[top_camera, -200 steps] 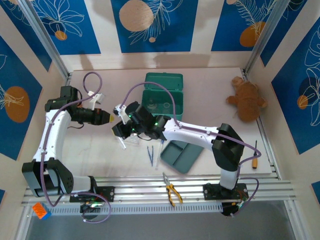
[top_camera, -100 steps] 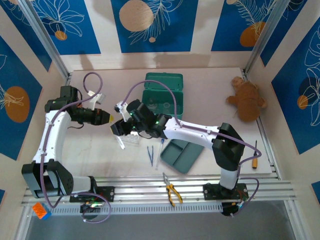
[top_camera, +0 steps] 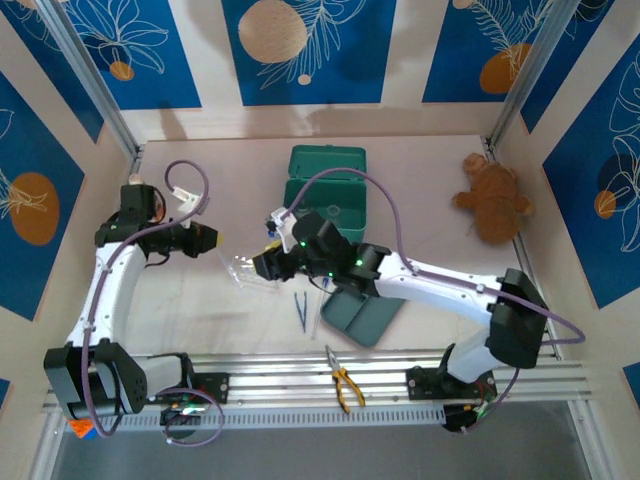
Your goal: Organize the chemistry lab equipment
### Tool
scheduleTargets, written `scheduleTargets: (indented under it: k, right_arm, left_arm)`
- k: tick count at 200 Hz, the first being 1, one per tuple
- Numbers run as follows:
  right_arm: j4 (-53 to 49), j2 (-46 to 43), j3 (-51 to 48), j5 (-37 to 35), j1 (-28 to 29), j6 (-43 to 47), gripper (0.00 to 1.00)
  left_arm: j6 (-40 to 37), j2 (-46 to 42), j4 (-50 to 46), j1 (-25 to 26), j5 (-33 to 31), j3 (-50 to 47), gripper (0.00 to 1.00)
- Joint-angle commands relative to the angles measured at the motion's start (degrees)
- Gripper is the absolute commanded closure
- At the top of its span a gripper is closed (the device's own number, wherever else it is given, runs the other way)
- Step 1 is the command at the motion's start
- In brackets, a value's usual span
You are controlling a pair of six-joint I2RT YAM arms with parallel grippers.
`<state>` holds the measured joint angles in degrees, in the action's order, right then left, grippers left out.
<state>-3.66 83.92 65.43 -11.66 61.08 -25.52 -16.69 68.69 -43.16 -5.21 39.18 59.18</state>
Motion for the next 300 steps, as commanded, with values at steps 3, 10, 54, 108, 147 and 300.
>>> scheduleTargets:
  k: [3,10,54,108,147,300]
  right_arm:
    - [-0.88,-4.67,-3.69,-5.23,0.63,-1.46,0.53]
    - [-1.22,-5.96,-4.66,-6.21,0.62,-1.59,0.53]
    - [-3.31,-12.27,-9.04,-9.82,0.03,-2.62,0.52]
    - [-5.86,-17.09,-12.12,-11.66,-0.77,-3.51,0.52]
    - [-7.65,-19.46,-13.44,-12.31,-1.41,-3.91,0.52]
    - [-9.87,-23.24,-15.32,-13.3,-2.38,-4.8,0.52]
  left_arm:
    - [3.04,-2.16,11.38,0.86,-1.13,-1.97,1.0]
    - [3.54,-2.56,12.82,1.14,-1.43,-2.18,1.0]
    - [4.47,-2.97,18.17,3.98,-5.49,-2.5,1.0]
    - [3.52,-2.87,21.44,7.54,-8.95,-4.31,1.0]
    - [3.03,-2.03,23.77,10.53,-10.79,-4.68,1.0]
    - [0.53,1.58,28.4,19.33,-16.47,-5.87,0.98]
